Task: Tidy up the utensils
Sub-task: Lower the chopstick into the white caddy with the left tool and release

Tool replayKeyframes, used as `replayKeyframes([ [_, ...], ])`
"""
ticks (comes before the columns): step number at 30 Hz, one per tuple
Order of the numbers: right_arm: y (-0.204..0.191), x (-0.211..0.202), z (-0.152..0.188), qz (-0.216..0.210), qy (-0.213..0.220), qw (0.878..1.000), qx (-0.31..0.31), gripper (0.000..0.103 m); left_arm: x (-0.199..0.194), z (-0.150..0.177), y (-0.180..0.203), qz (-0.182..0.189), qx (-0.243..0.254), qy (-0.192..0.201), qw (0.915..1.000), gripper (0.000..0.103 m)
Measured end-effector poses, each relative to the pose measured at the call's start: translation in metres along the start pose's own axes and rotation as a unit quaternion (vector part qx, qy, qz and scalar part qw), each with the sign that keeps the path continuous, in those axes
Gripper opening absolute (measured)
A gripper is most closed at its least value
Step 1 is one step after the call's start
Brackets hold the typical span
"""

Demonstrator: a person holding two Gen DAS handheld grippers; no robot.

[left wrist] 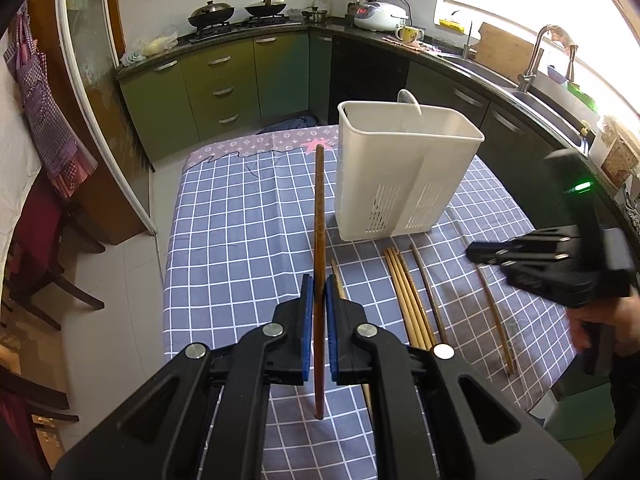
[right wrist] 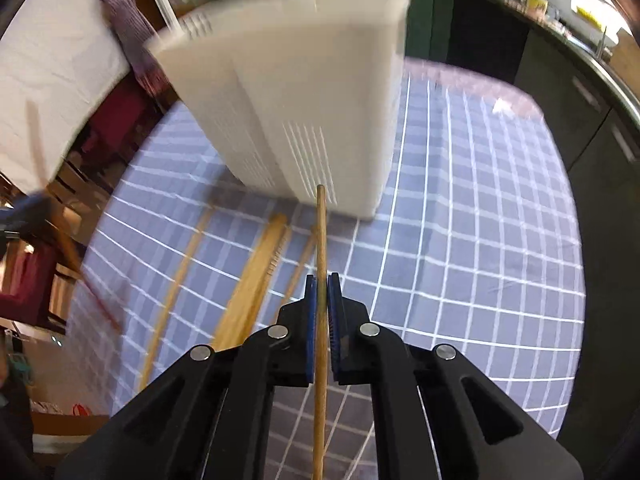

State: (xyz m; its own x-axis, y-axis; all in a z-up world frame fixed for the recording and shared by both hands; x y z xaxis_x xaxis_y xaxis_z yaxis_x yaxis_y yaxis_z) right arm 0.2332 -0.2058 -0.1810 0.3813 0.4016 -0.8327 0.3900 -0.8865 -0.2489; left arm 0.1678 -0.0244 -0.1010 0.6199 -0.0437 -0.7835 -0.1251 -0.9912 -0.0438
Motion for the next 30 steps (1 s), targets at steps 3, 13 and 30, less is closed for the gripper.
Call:
replayKeyframes([
  [3,-0.001,-0.043,-0.003,0.001,0.061,0.998,-0.006,0.006,-0.003,-0.001,0.0,0.003,0.0,0.005,1.0,0.006],
  [13,-0.009,-0.12,0.036,0.014,0.163,0.986,-0.009,0.006,-0.01,-0.001,0.002,0.006,0.003,0.025,0.9997,0.006],
  [30,-0.019,-0.163,0.071,0.001,0.202,0.979,-0.02,0.006,-0.03,0.001,0.008,0.006,0.011,0.039,0.9991,0.006],
])
Point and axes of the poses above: each gripper's, at about its wrist camera, not at the fingertips, and x roughly the way its jaws point, y to its right, z to its underside, the point moved 6 cm from there along x, roughly the way its jaws point, and after that the axes turned 4 degrees about -z, right-handed, at the moved point
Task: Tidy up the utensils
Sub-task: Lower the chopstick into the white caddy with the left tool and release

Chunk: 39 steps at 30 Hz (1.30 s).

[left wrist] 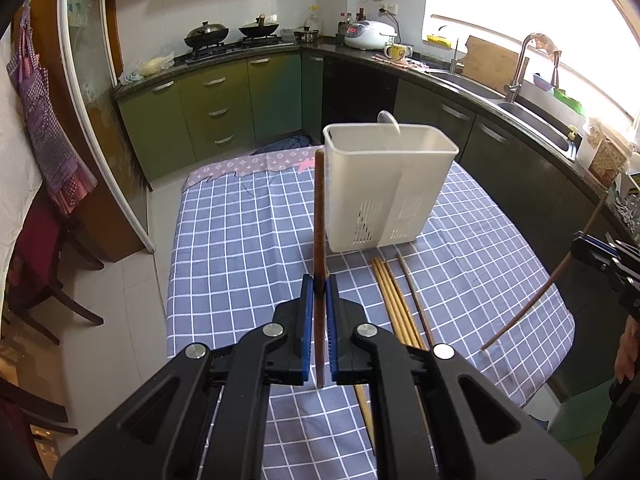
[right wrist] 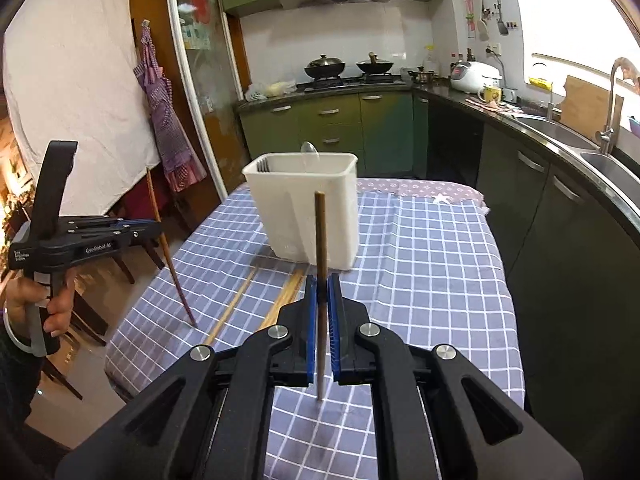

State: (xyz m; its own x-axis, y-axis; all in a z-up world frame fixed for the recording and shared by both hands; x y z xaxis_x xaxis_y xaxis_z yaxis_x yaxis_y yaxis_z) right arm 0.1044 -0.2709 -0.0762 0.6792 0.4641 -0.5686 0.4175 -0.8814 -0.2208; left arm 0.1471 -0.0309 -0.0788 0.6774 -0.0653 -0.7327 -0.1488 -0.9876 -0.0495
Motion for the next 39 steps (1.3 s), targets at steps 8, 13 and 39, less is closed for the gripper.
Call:
replayKeyframes([
  [8,-0.009,-0.024,-0.083,-0.036,0.055,0.998,-0.007,0.006,-0.033,-0.052,0.015,0.03,0.005,0.034,0.999,0.006],
  [13,-0.005,-0.035,-0.143,-0.031,0.107,0.994,-0.001,0.006,-0.07,-0.114,0.024,0.03,0.012,0.114,0.993,0.006],
  [39,0.045,0.116,-0.184,0.025,0.035,0.999,0.021,0.008,0.045,-0.15,0.01,-0.005,-0.04,0.066,0.997,0.025],
])
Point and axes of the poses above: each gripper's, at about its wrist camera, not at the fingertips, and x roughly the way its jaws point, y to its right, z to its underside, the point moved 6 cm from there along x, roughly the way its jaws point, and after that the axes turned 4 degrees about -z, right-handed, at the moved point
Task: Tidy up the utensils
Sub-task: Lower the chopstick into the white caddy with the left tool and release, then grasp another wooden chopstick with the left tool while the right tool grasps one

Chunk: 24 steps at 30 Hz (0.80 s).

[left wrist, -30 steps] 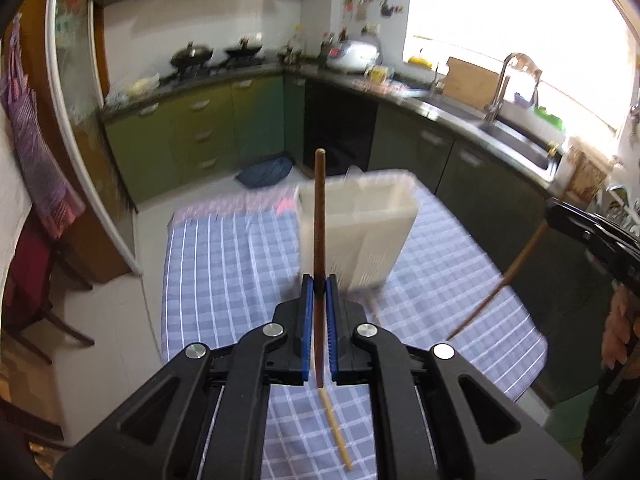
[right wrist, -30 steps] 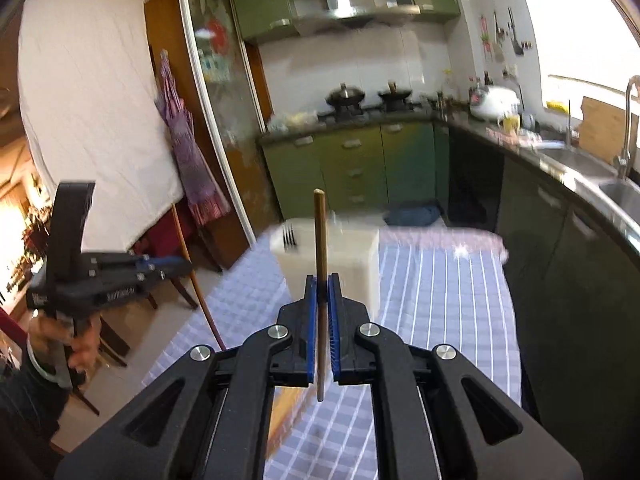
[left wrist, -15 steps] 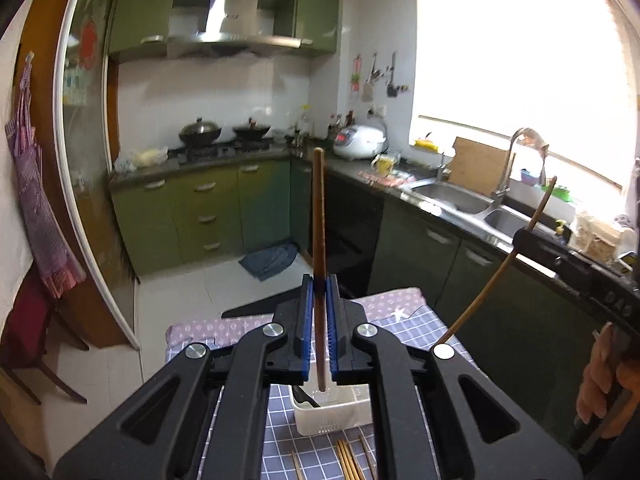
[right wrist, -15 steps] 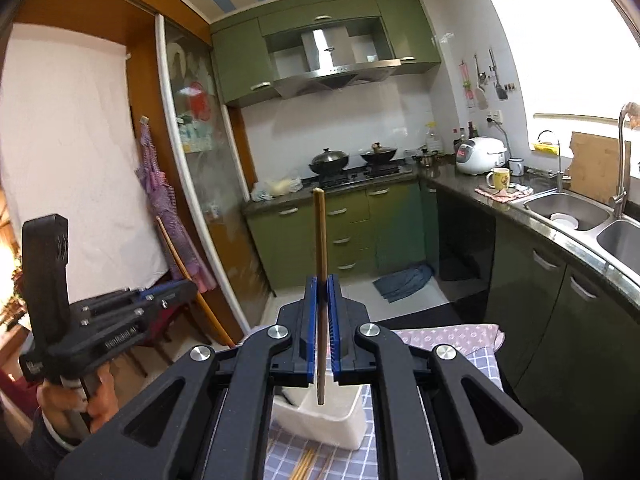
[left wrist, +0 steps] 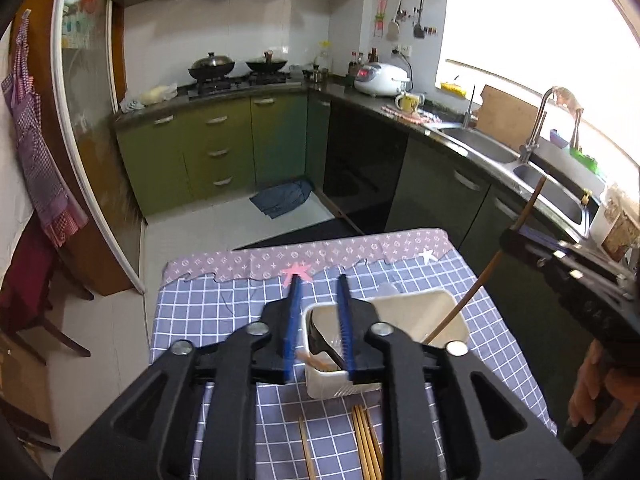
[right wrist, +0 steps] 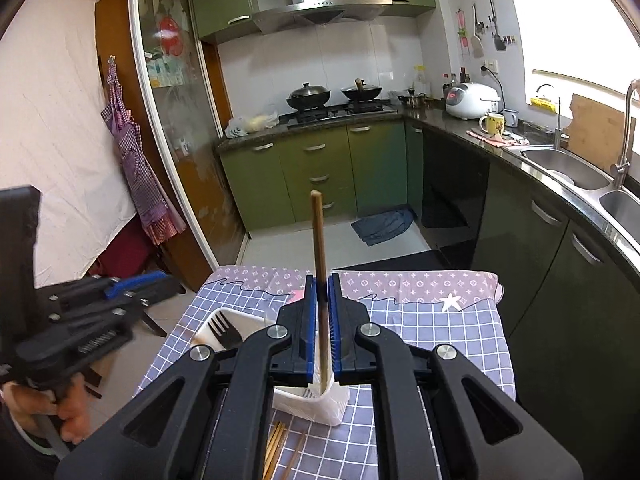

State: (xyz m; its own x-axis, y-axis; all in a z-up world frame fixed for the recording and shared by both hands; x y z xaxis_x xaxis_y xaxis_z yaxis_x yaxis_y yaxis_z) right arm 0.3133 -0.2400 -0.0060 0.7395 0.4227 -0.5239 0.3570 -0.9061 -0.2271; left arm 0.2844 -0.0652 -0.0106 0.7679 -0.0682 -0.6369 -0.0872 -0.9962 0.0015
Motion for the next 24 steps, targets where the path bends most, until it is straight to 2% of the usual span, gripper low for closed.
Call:
replayKeyframes([
  [2,0.0,-0.002,0.004,-0.002,0.002,1.0,0.0,0.014,-0.008,0.0,-0.003,-0.004,0.001,0.008,1.0,0.032],
  [3,0.0,-0.004,0.004,-0.002,0.005,1.0,0.0,0.017,-0.012,0.001,-0.004,-0.003,0.001,0.009,1.0,0.032],
  [6,0.001,-0.013,0.001,-0.002,0.017,1.0,0.002,0.017,-0.021,0.009,-0.006,0.002,0.001,-0.005,1.0,0.032],
  [8,-0.002,-0.039,0.003,-0.012,0.035,0.999,0.005,0.019,-0.024,0.02,-0.01,0.003,0.003,-0.022,0.9997,0.033],
  [9,-0.002,-0.049,0.008,-0.013,0.038,0.999,0.004,0.023,-0.024,0.029,-0.012,-0.001,0.004,-0.038,0.9993,0.036],
  [11,0.0,-0.058,0.013,-0.013,0.04,0.999,0.004,0.029,-0.023,0.046,-0.015,-0.003,-0.001,-0.066,0.9978,0.042],
  [13,0.004,-0.07,0.026,-0.011,0.032,0.999,0.002,0.031,-0.017,0.07,-0.021,-0.005,-0.007,-0.104,0.9946,0.042],
  [17,0.022,-0.078,0.063,-0.002,-0.007,1.0,0.008,0.031,0.005,0.127,-0.024,-0.001,0.002,-0.191,0.9815,0.04],
  [19,0.034,-0.076,0.083,0.001,-0.031,0.999,0.018,0.031,0.018,0.15,-0.024,0.001,0.004,-0.228,0.9737,0.03],
  [21,0.041,-0.072,0.099,0.003,-0.051,0.998,0.023,0.031,0.031,0.17,-0.022,0.008,0.001,-0.259,0.9658,0.021],
  [24,0.046,-0.062,0.12,0.004,-0.077,0.997,0.026,0.031,0.047,0.186,-0.019,0.01,-0.002,-0.286,0.9583,0.02],
])
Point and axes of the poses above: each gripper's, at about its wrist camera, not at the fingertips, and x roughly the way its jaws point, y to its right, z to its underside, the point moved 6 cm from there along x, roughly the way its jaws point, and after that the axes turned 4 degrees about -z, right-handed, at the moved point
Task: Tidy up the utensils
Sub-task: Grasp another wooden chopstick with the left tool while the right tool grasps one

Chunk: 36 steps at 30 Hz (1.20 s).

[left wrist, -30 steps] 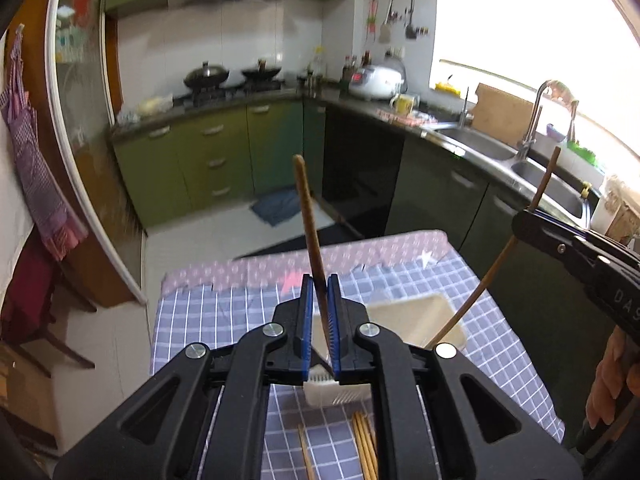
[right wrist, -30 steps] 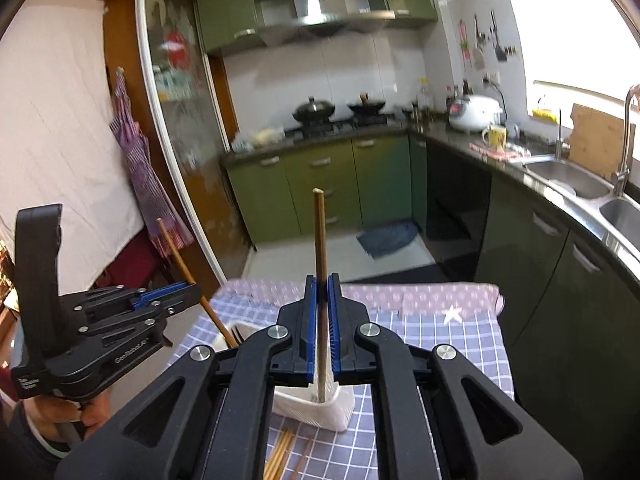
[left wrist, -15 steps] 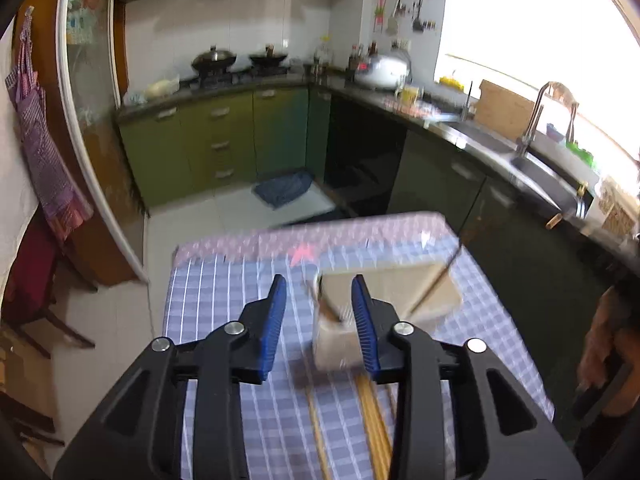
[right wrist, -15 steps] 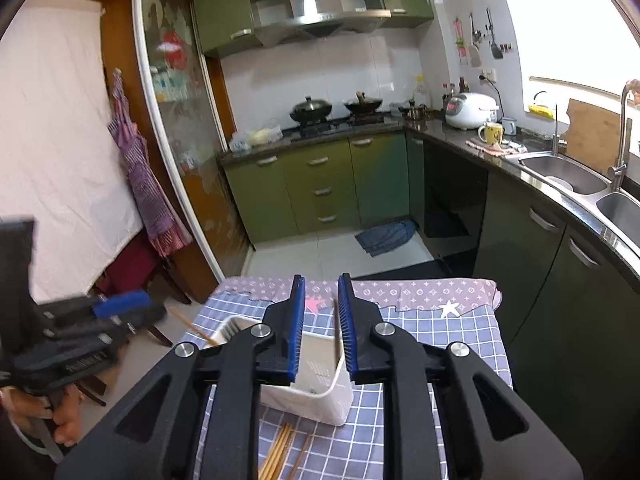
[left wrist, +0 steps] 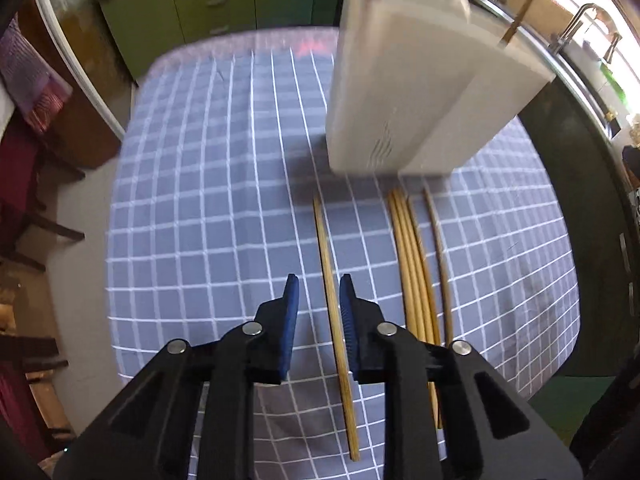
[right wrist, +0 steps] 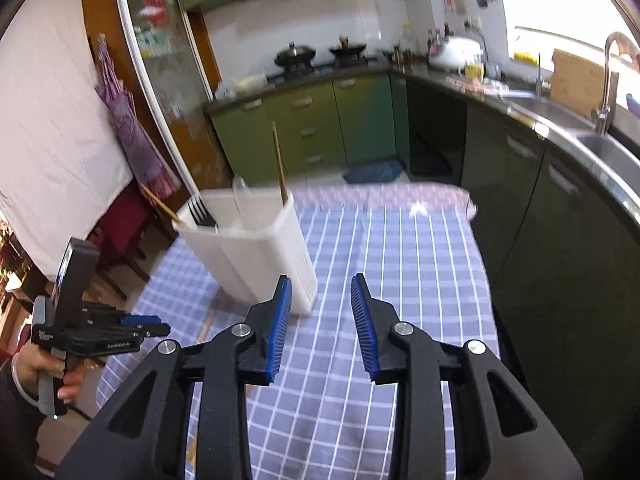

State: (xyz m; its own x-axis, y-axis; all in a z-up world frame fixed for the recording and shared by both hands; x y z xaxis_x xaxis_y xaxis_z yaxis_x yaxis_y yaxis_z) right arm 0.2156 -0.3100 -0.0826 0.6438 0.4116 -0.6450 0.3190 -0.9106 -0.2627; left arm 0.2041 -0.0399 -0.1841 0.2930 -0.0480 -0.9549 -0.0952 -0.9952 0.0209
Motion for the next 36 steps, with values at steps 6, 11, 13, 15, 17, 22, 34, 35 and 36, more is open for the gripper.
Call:
replayKeyframes([
  [6,0.0,0.031,0.033,-0.008,-0.052,0.999,-0.002,0.031,0.028,-0.001,0.006,-0.008,-0.004,-0.037,0.9993,0.015],
  [11,0.003,0.042,0.045,-0.009,-0.068,0.998,-0.002,0.031,0.042,-0.002,0.009,-0.014,-0.005,-0.056,0.9983,0.015],
  [13,0.005,0.043,0.045,-0.008,-0.071,0.997,-0.002,0.031,0.047,-0.002,0.011,-0.016,-0.003,-0.061,0.998,0.013],
  [15,0.007,0.045,0.047,-0.006,-0.076,0.997,-0.002,0.031,0.053,-0.002,0.015,-0.015,-0.003,-0.068,0.9975,0.012],
  [17,0.006,0.046,0.048,-0.005,-0.08,0.997,-0.003,0.031,0.057,-0.004,0.019,-0.019,-0.001,-0.066,0.9977,0.009],
  [22,-0.001,0.06,0.057,-0.009,-0.103,0.995,-0.007,0.031,0.058,-0.005,0.021,-0.016,0.0,-0.063,0.9979,0.007],
  [34,-0.045,0.127,0.094,-0.051,-0.217,0.975,-0.011,0.03,-0.014,-0.006,-0.001,-0.006,-0.004,0.062,0.9981,0.007],
  [35,-0.049,0.132,0.094,-0.047,-0.222,0.974,-0.014,0.029,-0.023,-0.006,-0.003,-0.006,-0.005,0.076,0.9971,0.007],
  [36,-0.05,0.136,0.094,-0.044,-0.225,0.973,-0.016,0.024,-0.031,-0.006,-0.005,-0.007,-0.005,0.087,0.9962,0.007],
])
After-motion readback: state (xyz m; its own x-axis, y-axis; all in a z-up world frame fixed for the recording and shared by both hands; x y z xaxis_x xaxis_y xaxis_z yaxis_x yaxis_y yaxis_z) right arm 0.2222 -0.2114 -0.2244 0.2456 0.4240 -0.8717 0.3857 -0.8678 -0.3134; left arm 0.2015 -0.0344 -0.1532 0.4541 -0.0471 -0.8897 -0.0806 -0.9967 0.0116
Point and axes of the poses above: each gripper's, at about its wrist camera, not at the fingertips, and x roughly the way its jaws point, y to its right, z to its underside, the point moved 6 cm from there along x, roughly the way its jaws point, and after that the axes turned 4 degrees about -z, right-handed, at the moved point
